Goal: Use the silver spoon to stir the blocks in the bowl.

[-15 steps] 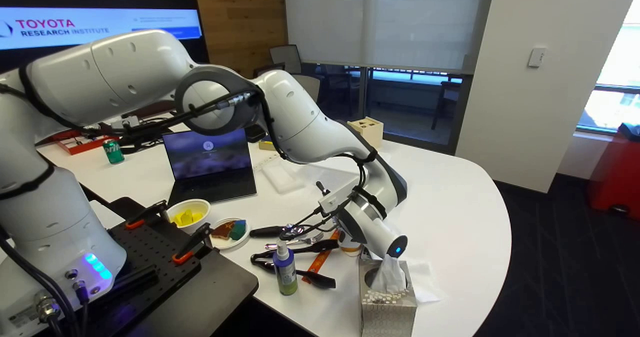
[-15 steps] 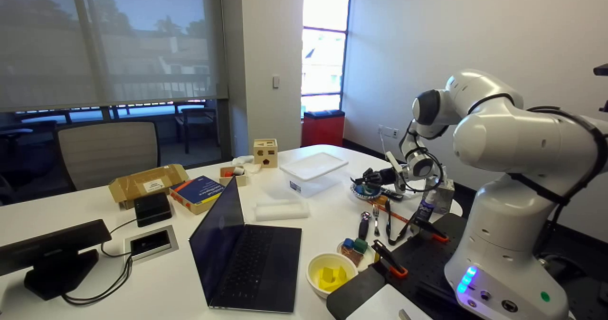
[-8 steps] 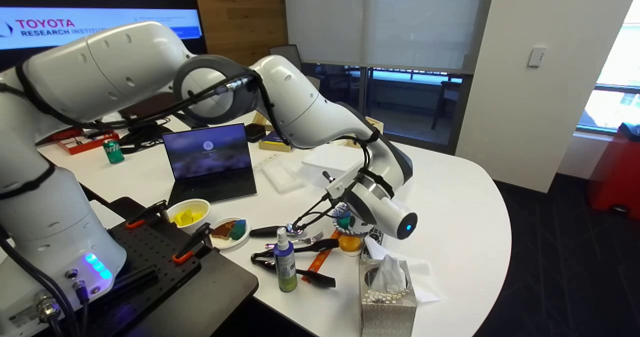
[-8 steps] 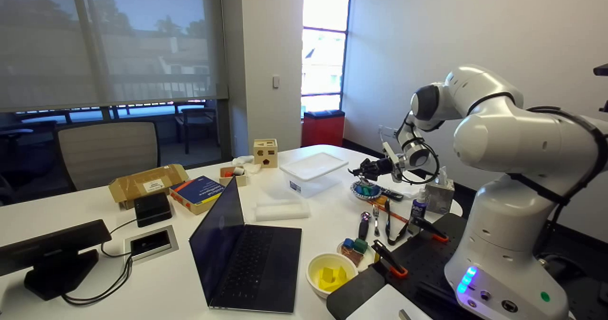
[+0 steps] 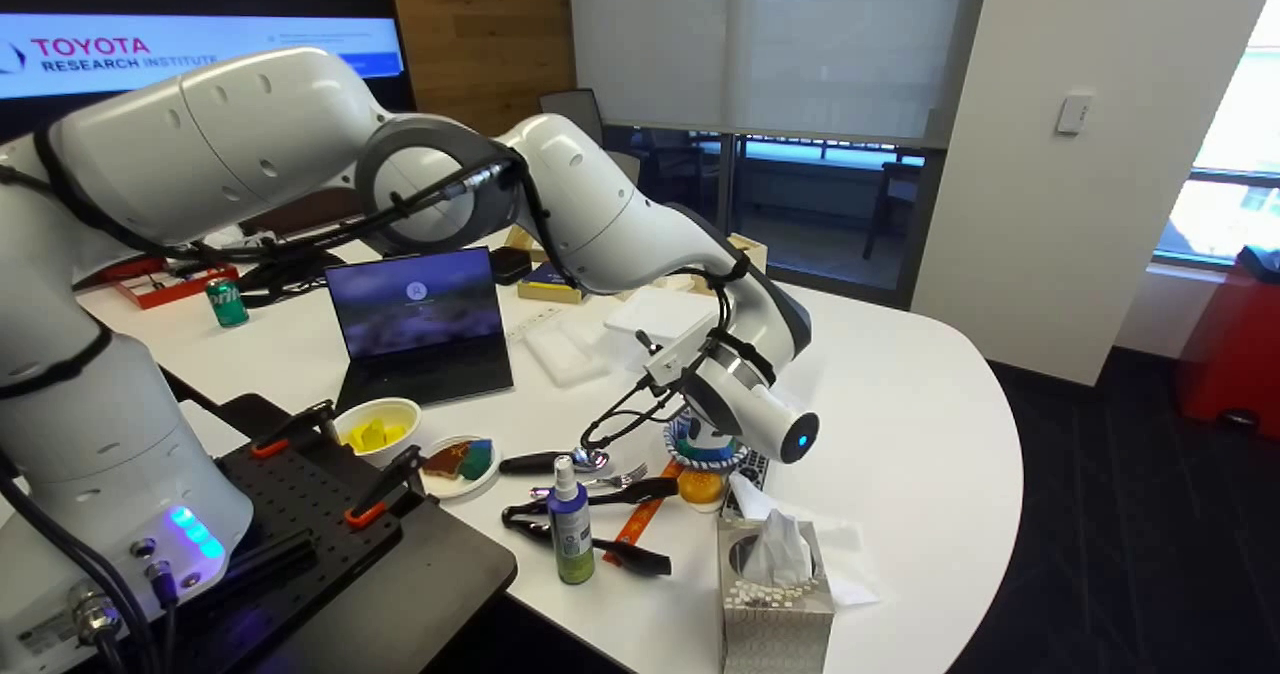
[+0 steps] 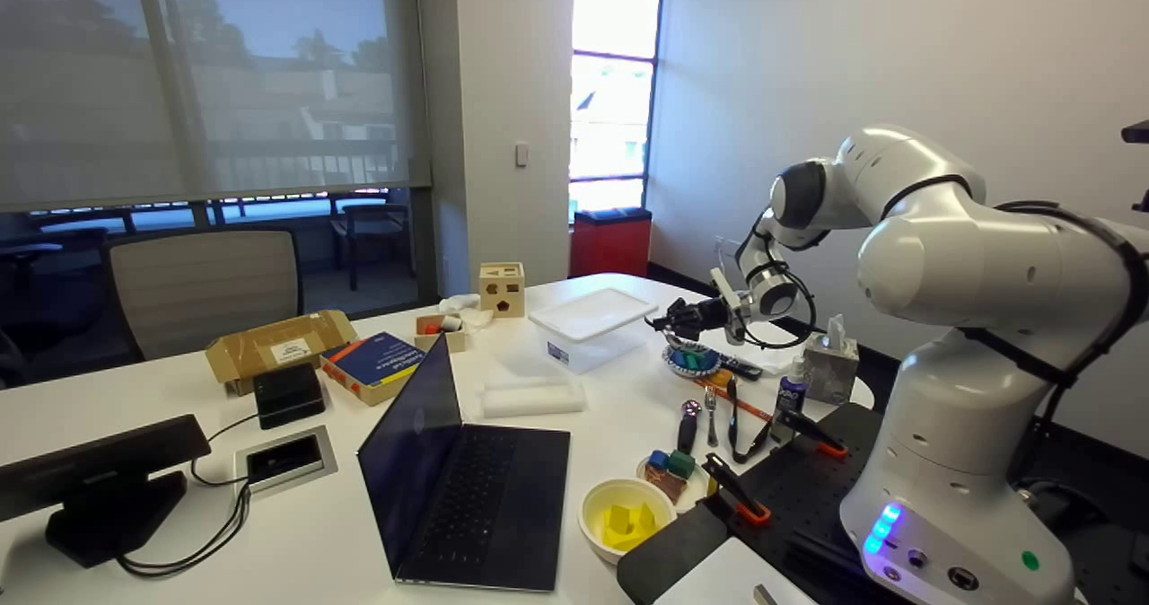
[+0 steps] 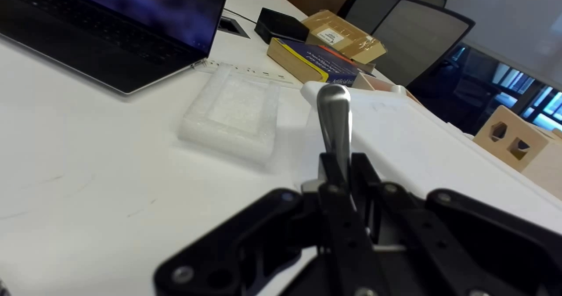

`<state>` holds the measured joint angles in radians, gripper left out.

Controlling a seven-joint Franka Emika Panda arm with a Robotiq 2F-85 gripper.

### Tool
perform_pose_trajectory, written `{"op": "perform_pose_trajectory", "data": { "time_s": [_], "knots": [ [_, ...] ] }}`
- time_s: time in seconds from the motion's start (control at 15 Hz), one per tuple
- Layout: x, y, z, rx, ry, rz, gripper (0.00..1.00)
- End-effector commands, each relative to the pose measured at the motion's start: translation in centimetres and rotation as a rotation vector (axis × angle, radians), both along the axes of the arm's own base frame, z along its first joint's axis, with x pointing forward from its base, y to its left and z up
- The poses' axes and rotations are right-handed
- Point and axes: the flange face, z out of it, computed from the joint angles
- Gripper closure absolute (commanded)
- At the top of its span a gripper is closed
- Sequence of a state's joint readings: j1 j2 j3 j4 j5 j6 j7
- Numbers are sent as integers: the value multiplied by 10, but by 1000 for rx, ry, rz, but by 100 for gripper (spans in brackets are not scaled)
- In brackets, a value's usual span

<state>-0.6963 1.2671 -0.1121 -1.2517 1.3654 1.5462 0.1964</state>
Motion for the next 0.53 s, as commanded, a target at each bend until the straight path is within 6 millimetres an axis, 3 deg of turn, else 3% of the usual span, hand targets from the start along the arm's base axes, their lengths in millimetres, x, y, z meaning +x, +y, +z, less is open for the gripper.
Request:
{"op": "perform_pose_trajectory", "data": {
  "time_s": [0.0,0.47],
  "knots": [
    [3,3,-12,56,30,-15,97],
    [-8,3,-39,79,89,-38,97]
  ]
}}
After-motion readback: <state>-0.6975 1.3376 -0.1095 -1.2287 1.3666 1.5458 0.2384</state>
